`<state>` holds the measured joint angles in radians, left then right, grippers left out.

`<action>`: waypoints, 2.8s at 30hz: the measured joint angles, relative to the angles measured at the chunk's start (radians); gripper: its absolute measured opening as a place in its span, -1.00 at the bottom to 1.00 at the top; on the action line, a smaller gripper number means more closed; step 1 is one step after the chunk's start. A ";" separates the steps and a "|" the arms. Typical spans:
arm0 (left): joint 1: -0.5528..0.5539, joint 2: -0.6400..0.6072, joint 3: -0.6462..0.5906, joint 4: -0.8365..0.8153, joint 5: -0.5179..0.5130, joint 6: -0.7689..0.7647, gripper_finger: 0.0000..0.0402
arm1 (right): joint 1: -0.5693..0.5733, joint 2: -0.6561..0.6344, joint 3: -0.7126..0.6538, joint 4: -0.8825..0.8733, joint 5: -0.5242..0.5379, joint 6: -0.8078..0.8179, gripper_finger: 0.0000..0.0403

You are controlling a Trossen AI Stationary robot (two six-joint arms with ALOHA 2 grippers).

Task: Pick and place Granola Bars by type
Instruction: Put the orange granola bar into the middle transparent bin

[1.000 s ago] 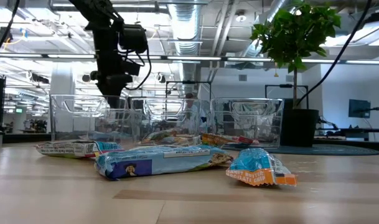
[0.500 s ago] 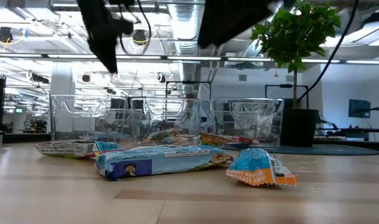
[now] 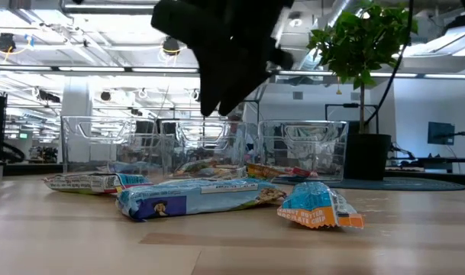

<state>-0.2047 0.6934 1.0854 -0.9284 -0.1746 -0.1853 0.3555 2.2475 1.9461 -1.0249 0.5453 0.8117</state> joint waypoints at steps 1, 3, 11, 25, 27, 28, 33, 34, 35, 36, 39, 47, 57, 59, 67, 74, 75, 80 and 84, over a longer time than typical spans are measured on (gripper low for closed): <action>-0.038 -0.024 -0.016 0.021 -0.005 -0.007 -0.10 | -0.012 0.000 0.000 0.007 -0.016 -0.013 -0.32; -0.105 -0.068 -0.052 0.062 -0.014 -0.016 -0.10 | -0.030 0.000 0.000 0.010 -0.046 -0.030 -0.29; -0.252 -0.132 -0.204 0.154 -0.056 -0.030 -0.10 | -0.072 -0.001 -0.032 -0.003 -0.250 -0.024 -0.06; -0.361 -0.081 -0.252 0.215 -0.060 -0.015 -0.10 | -0.088 -0.001 -0.071 0.018 -0.305 0.023 0.24; -0.387 -0.075 -0.257 0.244 -0.062 0.000 -0.10 | -0.088 -0.002 -0.090 0.033 -0.305 0.027 0.24; -0.402 -0.073 -0.262 0.258 -0.062 0.009 -0.10 | -0.088 -0.002 -0.110 0.057 -0.305 0.027 0.24; -0.481 -0.055 -0.293 0.340 -0.065 0.041 -0.10 | -0.088 -0.001 -0.179 0.090 -0.316 0.055 0.24; -0.497 -0.051 -0.298 0.356 -0.068 0.043 -0.10 | -0.089 -0.002 -0.190 0.099 -0.326 0.055 0.24; -0.511 -0.046 -0.303 0.369 -0.070 0.044 -0.10 | -0.089 -0.002 -0.205 0.106 -0.336 0.055 0.24; -0.525 -0.041 -0.306 0.376 -0.071 0.045 -0.10 | -0.089 -0.001 -0.217 0.107 -0.339 0.057 0.24; -0.560 -0.024 -0.306 0.393 -0.098 0.052 -0.10 | -0.089 0.000 -0.227 0.108 -0.339 0.071 0.24; -0.617 0.017 -0.305 0.425 -0.164 0.052 -0.10 | -0.089 0.000 -0.230 0.106 -0.336 0.070 0.19; -0.694 0.130 -0.305 0.430 -0.230 0.030 -0.10 | -0.089 0.000 -0.230 0.090 -0.309 0.048 -0.37; -0.720 0.169 -0.305 0.435 -0.247 0.026 -0.10 | -0.089 0.000 -0.230 0.086 -0.308 0.042 -0.47; -0.858 0.346 -0.305 0.514 -0.355 0.005 -0.10 | -0.089 -0.001 -0.229 0.084 -0.307 0.025 -0.57; -0.995 0.511 -0.305 0.460 -0.722 -0.234 -0.10 | -0.089 -0.001 -0.229 0.087 -0.279 0.018 -0.63; -1.011 0.531 -0.305 0.444 -0.773 -0.284 -0.10 | -0.089 -0.001 -0.229 0.088 -0.273 0.017 -0.65; -1.087 0.605 -0.305 0.366 -1.002 -0.483 -0.10 | -0.089 -0.001 -0.229 0.096 -0.241 0.017 -0.68; -1.134 0.618 -0.305 0.298 -1.088 -0.586 -0.10 | -0.085 -0.001 -0.229 0.115 -0.212 0.007 -0.68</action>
<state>-1.3387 1.3113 0.7803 -0.6303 -1.2629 -0.7708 0.2708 2.2463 1.7172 -0.9103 0.3337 0.8183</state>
